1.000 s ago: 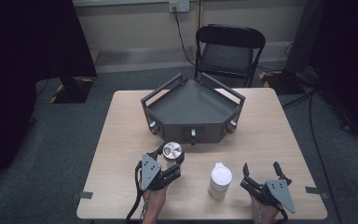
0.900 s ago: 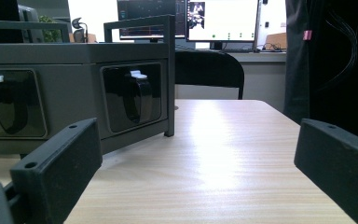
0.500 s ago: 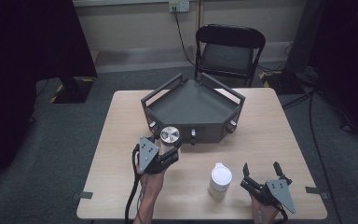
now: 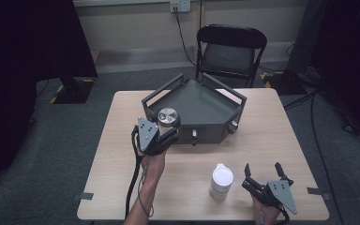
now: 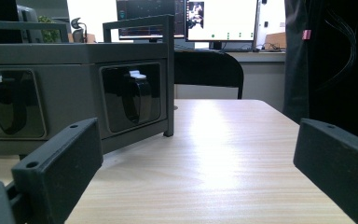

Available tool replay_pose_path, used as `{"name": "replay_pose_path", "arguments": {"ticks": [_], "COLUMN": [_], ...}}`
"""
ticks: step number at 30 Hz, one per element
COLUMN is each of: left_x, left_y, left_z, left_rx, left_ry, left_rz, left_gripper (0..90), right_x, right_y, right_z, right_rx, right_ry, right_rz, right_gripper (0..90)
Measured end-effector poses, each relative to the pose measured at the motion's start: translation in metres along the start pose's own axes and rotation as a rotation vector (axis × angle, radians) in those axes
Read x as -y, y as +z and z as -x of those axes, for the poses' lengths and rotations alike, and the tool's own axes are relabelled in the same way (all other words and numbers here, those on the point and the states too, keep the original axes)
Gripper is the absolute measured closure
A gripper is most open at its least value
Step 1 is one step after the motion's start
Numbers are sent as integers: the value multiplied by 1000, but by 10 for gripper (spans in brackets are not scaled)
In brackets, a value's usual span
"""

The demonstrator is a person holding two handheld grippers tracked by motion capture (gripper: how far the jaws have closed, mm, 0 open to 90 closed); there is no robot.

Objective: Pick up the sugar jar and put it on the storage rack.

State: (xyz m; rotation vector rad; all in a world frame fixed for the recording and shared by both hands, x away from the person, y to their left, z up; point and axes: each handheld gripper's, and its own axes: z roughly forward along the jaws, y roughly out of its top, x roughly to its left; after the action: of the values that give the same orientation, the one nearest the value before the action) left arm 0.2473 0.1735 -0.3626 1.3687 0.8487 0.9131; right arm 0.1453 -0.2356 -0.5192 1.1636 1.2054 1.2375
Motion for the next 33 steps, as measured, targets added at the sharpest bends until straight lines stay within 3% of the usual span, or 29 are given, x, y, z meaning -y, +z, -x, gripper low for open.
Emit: {"name": "replay_pose_path", "arguments": {"ticks": [9, 13, 16, 22, 27, 33], "left_x": [-8, -13, -17, -11, -2, 3], "left_y": [27, 46, 60, 74, 83, 92], "left_z": [8, 4, 1, -2, -6, -7], "left_rx": [-65, -61, -59, -72, -100, -98], "left_ry": [20, 64, 68, 39, -29, -26], "left_rz": [0, -13, -30, -44, -43, -61], "left_gripper": [351, 351, 351, 351, 351, 351], "right_x": [0, 0, 0, 0, 0, 0], "right_y": [0, 0, 0, 0, 0, 0], "right_z": [0, 0, 0, 0, 0, 0], "right_rx": [-3, -1, 0, 0, 0, -1], "right_ry": [-1, -2, -2, -2, -2, -4], "right_rz": [0, 0, 0, 0, 0, 1], "right_gripper": [0, 0, 0, 0, 0, 0]}}
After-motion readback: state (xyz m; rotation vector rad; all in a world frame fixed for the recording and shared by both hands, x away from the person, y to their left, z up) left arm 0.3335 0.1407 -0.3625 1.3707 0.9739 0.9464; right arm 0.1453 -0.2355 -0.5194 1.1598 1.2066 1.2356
